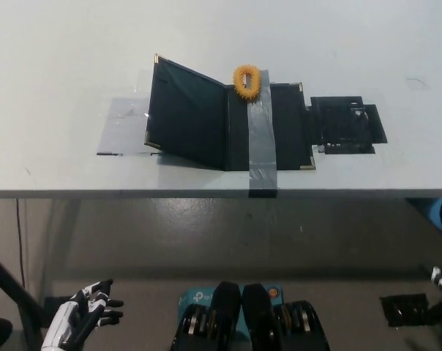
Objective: The robot uses its right hand to push the cover of the diary kept in the middle of the desk towards the left to open it
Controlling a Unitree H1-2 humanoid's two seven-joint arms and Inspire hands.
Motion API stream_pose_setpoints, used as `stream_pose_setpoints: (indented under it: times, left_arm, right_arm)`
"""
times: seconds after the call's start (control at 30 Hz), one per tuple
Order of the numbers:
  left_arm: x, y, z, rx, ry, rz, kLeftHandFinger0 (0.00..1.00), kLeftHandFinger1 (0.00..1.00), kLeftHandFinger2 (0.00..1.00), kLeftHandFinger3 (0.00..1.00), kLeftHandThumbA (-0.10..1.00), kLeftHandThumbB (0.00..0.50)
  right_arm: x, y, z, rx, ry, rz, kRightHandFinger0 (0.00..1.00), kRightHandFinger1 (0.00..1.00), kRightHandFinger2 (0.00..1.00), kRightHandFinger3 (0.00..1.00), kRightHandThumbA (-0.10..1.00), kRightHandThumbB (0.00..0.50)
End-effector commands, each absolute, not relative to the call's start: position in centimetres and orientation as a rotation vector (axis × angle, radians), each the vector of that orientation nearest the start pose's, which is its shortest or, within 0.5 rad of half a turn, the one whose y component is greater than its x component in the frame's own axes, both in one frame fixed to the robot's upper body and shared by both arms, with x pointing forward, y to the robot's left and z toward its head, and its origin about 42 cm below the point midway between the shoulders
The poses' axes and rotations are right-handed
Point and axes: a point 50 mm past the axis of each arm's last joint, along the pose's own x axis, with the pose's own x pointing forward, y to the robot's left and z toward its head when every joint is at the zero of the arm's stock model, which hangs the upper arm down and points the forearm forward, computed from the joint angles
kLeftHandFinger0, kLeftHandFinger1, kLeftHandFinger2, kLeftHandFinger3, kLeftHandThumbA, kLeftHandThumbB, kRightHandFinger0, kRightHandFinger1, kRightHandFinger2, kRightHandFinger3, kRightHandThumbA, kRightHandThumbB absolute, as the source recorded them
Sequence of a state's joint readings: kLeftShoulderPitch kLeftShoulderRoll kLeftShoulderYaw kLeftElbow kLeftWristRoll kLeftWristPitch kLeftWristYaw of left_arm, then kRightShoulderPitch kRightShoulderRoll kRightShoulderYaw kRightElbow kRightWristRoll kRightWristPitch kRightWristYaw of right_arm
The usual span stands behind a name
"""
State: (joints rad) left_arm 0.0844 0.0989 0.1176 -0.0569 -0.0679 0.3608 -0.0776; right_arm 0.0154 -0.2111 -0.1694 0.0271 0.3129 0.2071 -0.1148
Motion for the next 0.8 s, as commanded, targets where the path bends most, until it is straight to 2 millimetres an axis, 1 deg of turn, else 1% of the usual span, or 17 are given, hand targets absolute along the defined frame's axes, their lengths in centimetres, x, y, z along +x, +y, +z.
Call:
stream_pose_setpoints:
  times: [0.0, 0.07, 0.1, 0.17, 0.2, 0.27, 0.3, 0.37, 0.4, 0.43, 0.47, 0.53, 0.57, 0.6, 0.67, 0.73, 0.77]
  left_arm:
    - [25.5, 28.6, 8.5, 0.026, 0.298, 0.074, 0.63, 0.51, 0.5, 0.75, 0.62, 0.296]
    - [26.0, 28.6, 8.7, 0.017, 0.284, 0.075, 0.62, 0.5, 0.49, 0.74, 0.61, 0.305]
    - [26.0, 28.6, 8.8, 0.021, 0.283, 0.075, 0.6, 0.49, 0.48, 0.72, 0.61, 0.301]
    - [26.0, 28.7, 8.8, 0.026, 0.282, 0.072, 0.61, 0.5, 0.49, 0.73, 0.62, 0.296]
    - [25.9, 28.7, 8.8, 0.024, 0.283, 0.073, 0.63, 0.52, 0.51, 0.73, 0.63, 0.311]
    - [25.9, 28.9, 8.9, 0.016, 0.281, 0.083, 0.64, 0.53, 0.52, 0.71, 0.62, 0.322]
    - [25.9, 29.0, 8.9, 0.014, 0.282, 0.082, 0.65, 0.53, 0.53, 0.71, 0.62, 0.324]
    - [25.9, 28.9, 8.9, 0.007, 0.281, 0.084, 0.64, 0.5, 0.49, 0.71, 0.62, 0.332]
    - [26.0, 29.0, 8.9, 0.002, 0.271, 0.088, 0.62, 0.48, 0.48, 0.7, 0.61, 0.32]
    - [26.0, 29.0, 9.0, 0.01, 0.275, 0.092, 0.58, 0.46, 0.47, 0.68, 0.61, 0.331]
    - [26.0, 29.0, 8.9, 0.01, 0.28, 0.093, 0.59, 0.46, 0.48, 0.69, 0.61, 0.331]
    - [26.0, 29.0, 8.9, 0.004, 0.28, 0.092, 0.6, 0.48, 0.49, 0.7, 0.62, 0.312]
    - [26.0, 29.0, 8.9, 0.007, 0.284, 0.093, 0.64, 0.51, 0.51, 0.71, 0.62, 0.312]
    - [26.0, 29.0, 8.9, 0.001, 0.289, 0.097, 0.64, 0.51, 0.51, 0.7, 0.61, 0.32]
    - [26.0, 29.0, 8.8, 0.001, 0.289, 0.096, 0.63, 0.51, 0.51, 0.7, 0.6, 0.32]
    - [26.0, 29.0, 8.9, 0.005, 0.296, 0.094, 0.68, 0.54, 0.53, 0.73, 0.61, 0.291]
    - [26.0, 29.0, 8.8, -0.002, 0.297, 0.098, 0.69, 0.54, 0.53, 0.73, 0.61, 0.309]
  right_arm:
    - [26.2, -34.3, 8.1, 0.03, 0.063, -0.321, 0.93, 1.0, 0.98, 0.99, 1.0, 0.203]
    - [26.4, -34.1, 7.6, 0.031, 0.059, -0.325, 0.92, 0.99, 0.97, 0.97, 1.0, 0.211]
    - [26.3, -34.1, 7.4, 0.018, 0.056, -0.327, 0.91, 0.99, 0.97, 0.96, 1.0, 0.2]
    - [26.0, -34.1, 6.8, 0.011, 0.047, -0.331, 0.92, 0.99, 0.97, 0.96, 0.98, 0.176]
    - [25.9, -34.2, 6.6, -0.001, 0.047, -0.336, 0.92, 0.99, 0.97, 0.96, 0.97, 0.172]
    - [26.1, -34.2, 6.0, -0.019, 0.052, -0.35, 0.91, 0.98, 0.97, 0.96, 0.97, 0.214]
    - [26.0, -34.2, 5.9, -0.023, 0.053, -0.354, 0.91, 0.98, 0.96, 0.96, 0.97, 0.219]
    - [26.0, -34.6, 5.3, 0.005, 0.082, -0.388, 0.91, 0.98, 0.96, 0.96, 0.97, 0.169]
    - [26.2, -34.7, 5.4, 0.006, 0.079, -0.388, 0.91, 0.98, 0.96, 0.97, 0.98, 0.176]
    - [26.4, -34.8, 5.5, 0.014, 0.08, -0.39, 0.92, 0.99, 0.97, 0.98, 0.98, 0.184]
    - [26.4, -34.8, 5.5, 0.021, 0.083, -0.393, 0.91, 0.99, 0.97, 0.98, 0.98, 0.162]
    - [26.5, -34.9, 5.5, 0.038, 0.108, -0.408, 0.91, 0.97, 0.95, 0.96, 0.98, 0.177]
    - [26.6, -34.9, 5.5, 0.054, 0.107, -0.406, 0.9, 0.96, 0.95, 0.96, 0.98, 0.168]
    - [26.6, -34.9, 5.4, 0.06, 0.12, -0.412, 0.9, 0.96, 0.94, 0.95, 0.98, 0.18]
    - [26.5, -34.9, 5.4, 0.065, 0.126, -0.415, 0.89, 0.96, 0.94, 0.95, 0.99, 0.179]
    - [26.6, -35.0, 5.4, 0.073, 0.142, -0.419, 0.86, 0.92, 0.9, 0.91, 1.0, 0.209]
    - [26.6, -35.0, 5.4, 0.076, 0.144, -0.412, 0.87, 0.93, 0.91, 0.92, 1.0, 0.198]
